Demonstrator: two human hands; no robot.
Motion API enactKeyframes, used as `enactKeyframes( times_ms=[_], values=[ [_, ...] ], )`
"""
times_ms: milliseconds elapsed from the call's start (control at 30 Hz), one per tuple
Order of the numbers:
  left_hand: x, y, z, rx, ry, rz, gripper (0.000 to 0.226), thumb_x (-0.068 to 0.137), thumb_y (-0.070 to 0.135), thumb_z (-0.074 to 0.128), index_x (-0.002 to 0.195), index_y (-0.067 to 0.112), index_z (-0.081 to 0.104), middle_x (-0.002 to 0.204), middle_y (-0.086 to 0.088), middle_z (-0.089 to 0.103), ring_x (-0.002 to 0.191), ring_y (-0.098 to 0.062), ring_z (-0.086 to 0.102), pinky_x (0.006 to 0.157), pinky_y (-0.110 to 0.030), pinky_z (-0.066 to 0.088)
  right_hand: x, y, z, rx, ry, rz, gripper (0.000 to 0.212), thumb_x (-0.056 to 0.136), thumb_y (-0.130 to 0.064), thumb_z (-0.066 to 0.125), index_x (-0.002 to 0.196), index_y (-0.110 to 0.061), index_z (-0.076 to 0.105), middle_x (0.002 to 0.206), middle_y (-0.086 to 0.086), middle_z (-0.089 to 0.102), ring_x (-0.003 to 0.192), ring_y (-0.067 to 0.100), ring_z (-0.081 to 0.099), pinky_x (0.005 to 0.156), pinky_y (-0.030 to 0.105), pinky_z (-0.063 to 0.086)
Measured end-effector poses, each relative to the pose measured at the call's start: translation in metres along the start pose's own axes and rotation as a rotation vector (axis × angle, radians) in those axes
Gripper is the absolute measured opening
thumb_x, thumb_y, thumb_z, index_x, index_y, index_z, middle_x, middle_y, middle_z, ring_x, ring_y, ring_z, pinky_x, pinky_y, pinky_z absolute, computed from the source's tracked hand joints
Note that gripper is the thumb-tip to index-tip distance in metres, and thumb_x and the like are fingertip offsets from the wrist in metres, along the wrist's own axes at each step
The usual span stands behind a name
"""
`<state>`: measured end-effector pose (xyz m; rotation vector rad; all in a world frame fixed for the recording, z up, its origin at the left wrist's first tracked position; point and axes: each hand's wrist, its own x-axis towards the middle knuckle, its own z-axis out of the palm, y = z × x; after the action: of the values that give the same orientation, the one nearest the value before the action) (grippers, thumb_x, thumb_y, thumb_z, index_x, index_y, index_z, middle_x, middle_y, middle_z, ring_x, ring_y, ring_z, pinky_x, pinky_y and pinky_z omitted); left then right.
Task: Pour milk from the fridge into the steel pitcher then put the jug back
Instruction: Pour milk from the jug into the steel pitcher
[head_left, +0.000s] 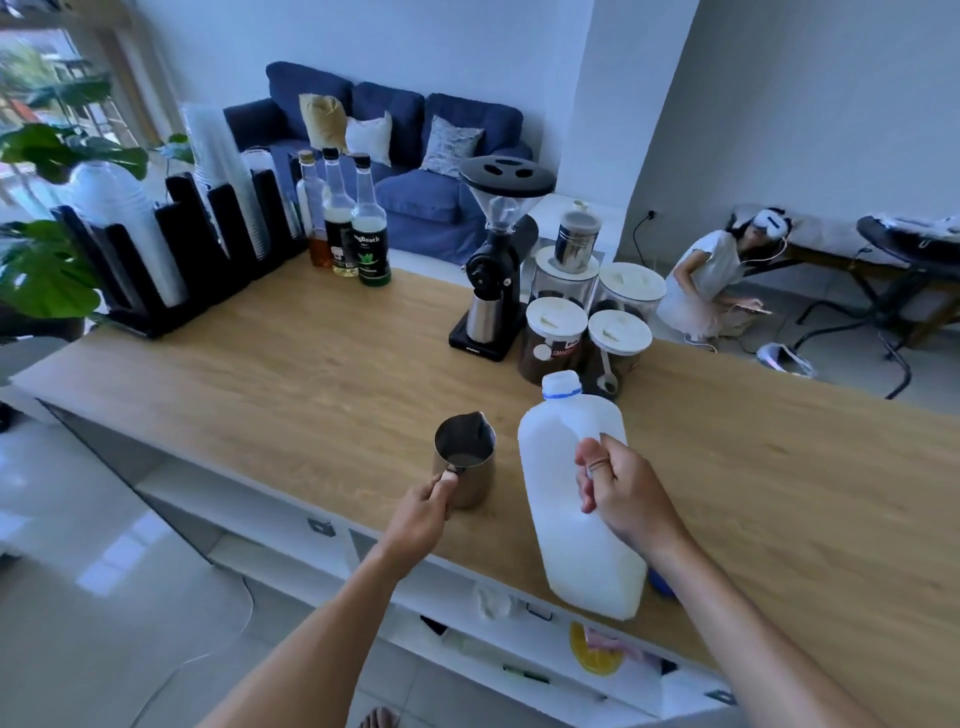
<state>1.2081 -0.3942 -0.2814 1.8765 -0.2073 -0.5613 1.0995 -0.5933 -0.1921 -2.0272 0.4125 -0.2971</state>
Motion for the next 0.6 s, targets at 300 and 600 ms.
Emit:
enactKeyframes(
  times_ms=[300, 600],
  values=[
    [0.022, -0.008, 0.0, -0.095, 0.113, 0.057, 0.042, 0.095, 0.023, 0.044, 0.059, 0.002, 0.042, 0.063, -0.005, 0.037, 0.061, -0.017, 0.03, 0.053, -0.028, 0.021, 0.011, -0.005, -0.006, -0.422, -0.266, 0.045, 0.045, 0.097, -0.053, 0.034, 0.077, -0.017, 0.052, 0.053, -0.009, 0.043, 0.049, 0.011, 0.037, 0.053, 0.028, 0.034],
    [0.034, -0.01, -0.007, -0.113, 0.098, 0.085, 0.039, 0.094, 0.012, 0.045, 0.055, 0.011, 0.04, 0.054, -0.005, 0.028, 0.05, -0.013, 0.022, 0.049, -0.03, 0.015, 0.029, -0.028, 0.007, -0.74, -0.378, 0.054, 0.052, 0.098, -0.052, 0.032, 0.076, -0.007, 0.045, 0.065, 0.0, 0.047, 0.056, 0.017, 0.04, 0.05, 0.03, 0.029]
  ],
)
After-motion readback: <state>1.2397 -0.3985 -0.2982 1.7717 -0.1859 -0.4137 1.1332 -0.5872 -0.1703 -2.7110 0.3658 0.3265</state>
